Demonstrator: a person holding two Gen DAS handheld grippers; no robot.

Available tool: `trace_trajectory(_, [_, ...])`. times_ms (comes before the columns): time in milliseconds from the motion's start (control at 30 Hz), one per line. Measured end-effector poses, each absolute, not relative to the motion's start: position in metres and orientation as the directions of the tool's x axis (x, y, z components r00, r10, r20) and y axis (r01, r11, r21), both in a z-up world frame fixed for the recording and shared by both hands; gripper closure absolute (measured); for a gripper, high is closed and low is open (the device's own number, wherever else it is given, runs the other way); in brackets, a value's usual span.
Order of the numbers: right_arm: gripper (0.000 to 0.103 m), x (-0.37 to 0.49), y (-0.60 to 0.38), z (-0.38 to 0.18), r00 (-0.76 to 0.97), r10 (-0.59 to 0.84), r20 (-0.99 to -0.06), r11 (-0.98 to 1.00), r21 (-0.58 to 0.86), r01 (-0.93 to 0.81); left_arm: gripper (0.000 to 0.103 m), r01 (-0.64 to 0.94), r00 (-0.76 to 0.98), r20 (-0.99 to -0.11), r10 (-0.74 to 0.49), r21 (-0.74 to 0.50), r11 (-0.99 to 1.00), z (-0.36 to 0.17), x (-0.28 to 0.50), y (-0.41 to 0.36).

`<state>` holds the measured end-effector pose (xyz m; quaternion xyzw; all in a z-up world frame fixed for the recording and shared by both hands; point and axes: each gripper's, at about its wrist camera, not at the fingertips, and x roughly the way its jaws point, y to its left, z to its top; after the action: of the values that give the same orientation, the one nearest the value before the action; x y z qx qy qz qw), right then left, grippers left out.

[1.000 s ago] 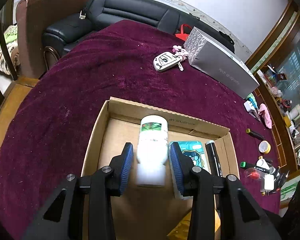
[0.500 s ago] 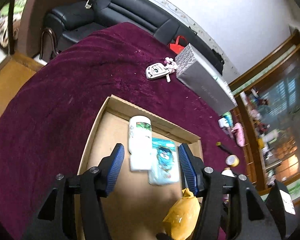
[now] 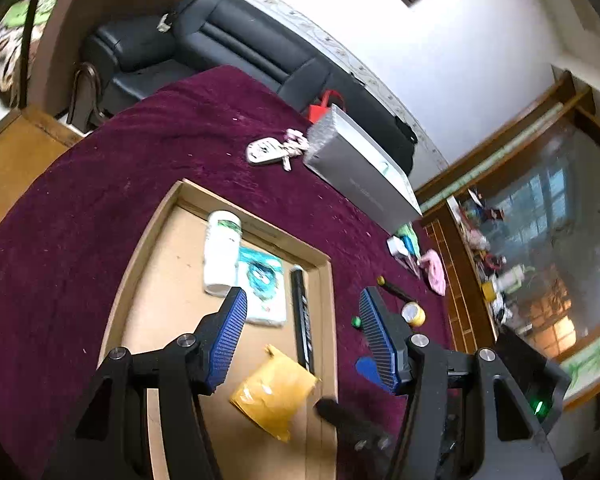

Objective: Organize objects
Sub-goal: 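Move the left gripper to the clear box with red item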

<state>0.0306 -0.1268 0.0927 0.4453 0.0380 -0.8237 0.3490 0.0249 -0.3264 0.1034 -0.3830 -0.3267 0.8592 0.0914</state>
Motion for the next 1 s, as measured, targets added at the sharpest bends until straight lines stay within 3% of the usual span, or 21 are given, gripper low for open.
trace_trajectory(133, [0.024, 0.037, -0.093, 0.109, -0.426, -0.546, -0.721, -0.769, 0.231, 0.596, 0.049, 0.033, -0.666, -0.623, 0.410, -0.574, -0.818, 0.112, 0.038, -0.297])
trace_trajectory(267, [0.024, 0.046, -0.036, 0.124, -0.513, -0.513, -0.688, -0.815, 0.201, 0.544, 0.048, -0.035, -0.607, -0.624, 0.492, -0.597, -0.801, 0.109, 0.042, -0.260])
trace_trajectory(533, [0.023, 0.044, 0.118, 0.131, -0.722, -0.351, -0.596, -0.934, 0.277, 0.225, 0.048, -0.153, -0.468, -0.686, 0.558, -0.559, -0.815, 0.088, 0.033, -0.157])
trace_trajectory(600, [0.023, 0.039, 0.149, 0.123, -0.739, -0.323, -0.591, -0.935, 0.318, 0.155, 0.048, -0.208, -0.455, -0.725, 0.518, -0.479, -0.853, 0.083, 0.032, -0.128])
trace_trajectory(800, [0.023, 0.020, 0.207, 0.092, -0.755, -0.297, -0.585, -0.906, 0.423, 0.028, 0.048, -0.404, -0.511, -0.804, 0.304, -0.088, -0.911, 0.073, 0.028, -0.043])
trace_trajectory(1000, [0.023, 0.008, 0.246, 0.067, -0.763, -0.321, -0.562, -0.852, 0.523, -0.027, 0.048, -0.530, -0.504, -0.817, 0.281, 0.036, -0.847, 0.064, -0.008, -0.007])
